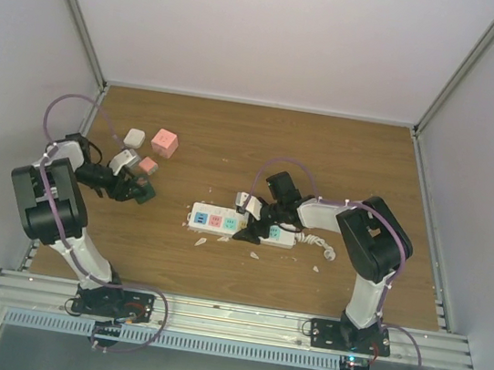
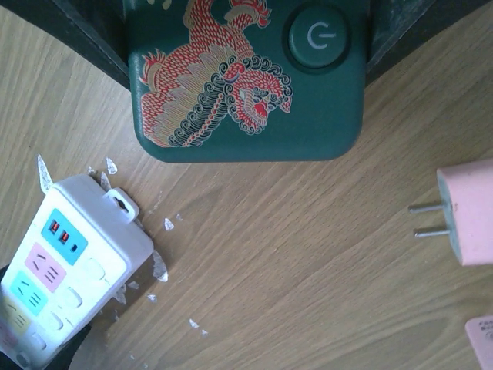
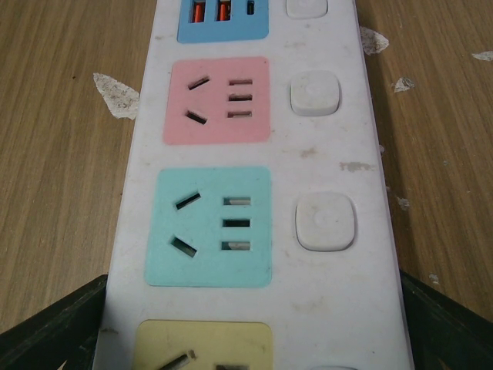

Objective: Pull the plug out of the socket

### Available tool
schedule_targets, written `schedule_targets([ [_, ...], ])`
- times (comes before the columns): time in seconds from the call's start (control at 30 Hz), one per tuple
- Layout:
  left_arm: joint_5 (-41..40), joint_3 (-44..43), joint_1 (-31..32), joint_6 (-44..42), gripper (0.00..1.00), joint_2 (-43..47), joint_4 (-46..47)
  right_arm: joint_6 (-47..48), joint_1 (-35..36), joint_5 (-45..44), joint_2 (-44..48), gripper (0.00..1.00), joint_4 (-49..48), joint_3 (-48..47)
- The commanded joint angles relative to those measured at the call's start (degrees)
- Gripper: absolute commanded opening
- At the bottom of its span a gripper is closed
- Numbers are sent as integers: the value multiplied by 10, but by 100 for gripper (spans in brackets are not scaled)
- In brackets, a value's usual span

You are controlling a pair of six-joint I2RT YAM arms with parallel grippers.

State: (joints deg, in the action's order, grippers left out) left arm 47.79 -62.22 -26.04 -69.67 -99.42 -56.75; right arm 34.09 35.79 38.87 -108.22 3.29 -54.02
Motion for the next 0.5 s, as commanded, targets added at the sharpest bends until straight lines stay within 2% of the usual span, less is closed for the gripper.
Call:
schedule_targets([
  [0.0, 19, -23, -17, -7, 39, -22, -17, 9, 3, -6, -10, 32, 9, -6],
  [0.27, 5, -38, -22, 13, 44, -62, -11, 9, 3, -8, -12, 33, 9, -7],
  [0.47, -5, -50, -28, 46, 67, -75, 10, 7, 3, -8, -12, 33, 9, -7],
])
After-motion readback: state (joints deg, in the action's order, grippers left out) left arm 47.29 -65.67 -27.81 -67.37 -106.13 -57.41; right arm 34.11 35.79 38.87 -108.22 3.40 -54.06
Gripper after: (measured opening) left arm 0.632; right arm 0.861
